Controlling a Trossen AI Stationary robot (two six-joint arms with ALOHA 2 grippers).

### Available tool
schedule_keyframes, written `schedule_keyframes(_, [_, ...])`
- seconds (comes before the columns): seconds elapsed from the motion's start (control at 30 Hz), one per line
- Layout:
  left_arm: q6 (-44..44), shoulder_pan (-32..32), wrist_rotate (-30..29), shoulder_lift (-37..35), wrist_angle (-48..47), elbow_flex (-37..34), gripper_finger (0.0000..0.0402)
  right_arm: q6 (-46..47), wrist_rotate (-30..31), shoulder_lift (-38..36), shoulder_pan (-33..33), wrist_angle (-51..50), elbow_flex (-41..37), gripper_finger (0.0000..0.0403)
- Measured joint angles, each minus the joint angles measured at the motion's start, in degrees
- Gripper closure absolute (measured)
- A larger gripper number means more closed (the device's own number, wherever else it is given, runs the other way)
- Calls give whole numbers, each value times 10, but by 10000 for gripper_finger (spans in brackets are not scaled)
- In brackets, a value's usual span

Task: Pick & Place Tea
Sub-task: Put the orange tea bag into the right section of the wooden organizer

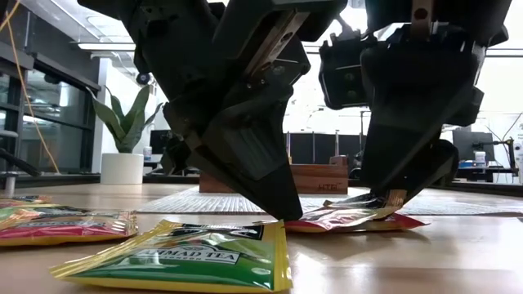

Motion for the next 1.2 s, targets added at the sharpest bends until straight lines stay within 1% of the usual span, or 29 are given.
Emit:
schedule_keyframes(0.07, [0, 0, 0, 0, 1, 0, 402, 0, 2, 0, 0, -2, 0, 222])
schedule_keyframes(0.17, [0, 0, 0, 0, 1, 0, 402, 0, 4, 0, 0, -4, 0, 258])
schedule_keyframes(0.4, [0, 0, 0, 0, 3, 0, 402, -1, 1, 2, -1, -5, -1, 372])
schedule_keyframes(0.47, [0, 0, 1, 0, 4, 0, 401, -7, -1, 2, -1, -5, -1, 394])
schedule_keyframes(0.8, [13, 0, 7, -6, 6, 0, 396, -12, -9, 2, -1, -2, -1, 401])
schedule_keyframes(0.93, [32, 1, 17, -26, -8, -1, 365, -21, 2, -8, -1, 1, -1, 402])
schedule_keyframes(1.13, [36, 1, 8, -77, -119, -3, 304, -32, 15, -36, -1, -11, -1, 402])
schedule_keyframes(1.2, [38, 1, 10, -89, -139, -2, 289, -39, 17, -43, -1, -14, 0, 402])
